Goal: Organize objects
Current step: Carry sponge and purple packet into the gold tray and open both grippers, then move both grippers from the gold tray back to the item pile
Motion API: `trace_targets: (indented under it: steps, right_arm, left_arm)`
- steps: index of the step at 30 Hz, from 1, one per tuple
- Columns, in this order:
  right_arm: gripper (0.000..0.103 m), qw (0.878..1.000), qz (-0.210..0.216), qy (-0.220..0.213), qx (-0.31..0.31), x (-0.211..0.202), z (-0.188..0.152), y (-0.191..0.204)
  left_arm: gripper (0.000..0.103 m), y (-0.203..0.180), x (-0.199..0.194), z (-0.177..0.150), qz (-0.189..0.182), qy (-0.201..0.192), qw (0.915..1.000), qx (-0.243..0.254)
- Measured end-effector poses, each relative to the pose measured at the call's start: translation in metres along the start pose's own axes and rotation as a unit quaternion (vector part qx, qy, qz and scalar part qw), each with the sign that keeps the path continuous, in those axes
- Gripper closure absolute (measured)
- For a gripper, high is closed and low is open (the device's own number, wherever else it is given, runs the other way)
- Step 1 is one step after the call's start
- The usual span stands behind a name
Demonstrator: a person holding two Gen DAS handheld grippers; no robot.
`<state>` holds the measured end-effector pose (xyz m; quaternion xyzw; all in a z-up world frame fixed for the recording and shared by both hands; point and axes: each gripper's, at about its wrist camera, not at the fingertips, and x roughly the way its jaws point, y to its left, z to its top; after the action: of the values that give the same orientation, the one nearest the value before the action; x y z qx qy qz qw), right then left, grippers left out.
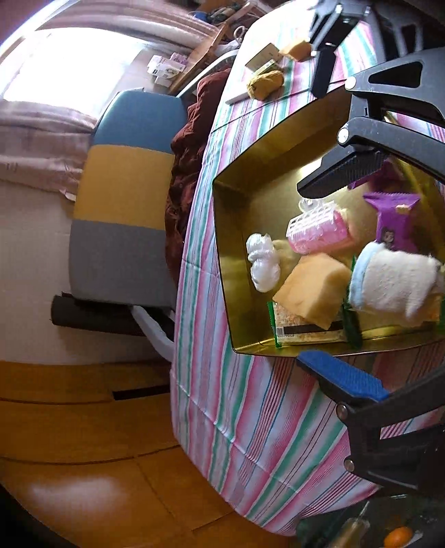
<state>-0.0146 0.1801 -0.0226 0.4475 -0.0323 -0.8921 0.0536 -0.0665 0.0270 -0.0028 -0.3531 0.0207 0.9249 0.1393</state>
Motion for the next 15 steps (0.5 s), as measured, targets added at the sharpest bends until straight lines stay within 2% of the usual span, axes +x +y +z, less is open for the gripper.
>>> trace_targets:
  steps: [5,15]
  right_arm:
    - [0.026,1.0,-0.017,-0.022,0.002,-0.014,0.0,-0.005]
    - [0.026,0.998,-0.042,-0.035,0.027,-0.026,-0.005,-0.033]
  left_arm:
    - [0.011,-0.014,-0.014,-0.002,-0.008,-0.013,0.9997,0.018]
    - [0.01,-0.032,-0.025,-0.003,-0.019,-0.017,0.999,0.036]
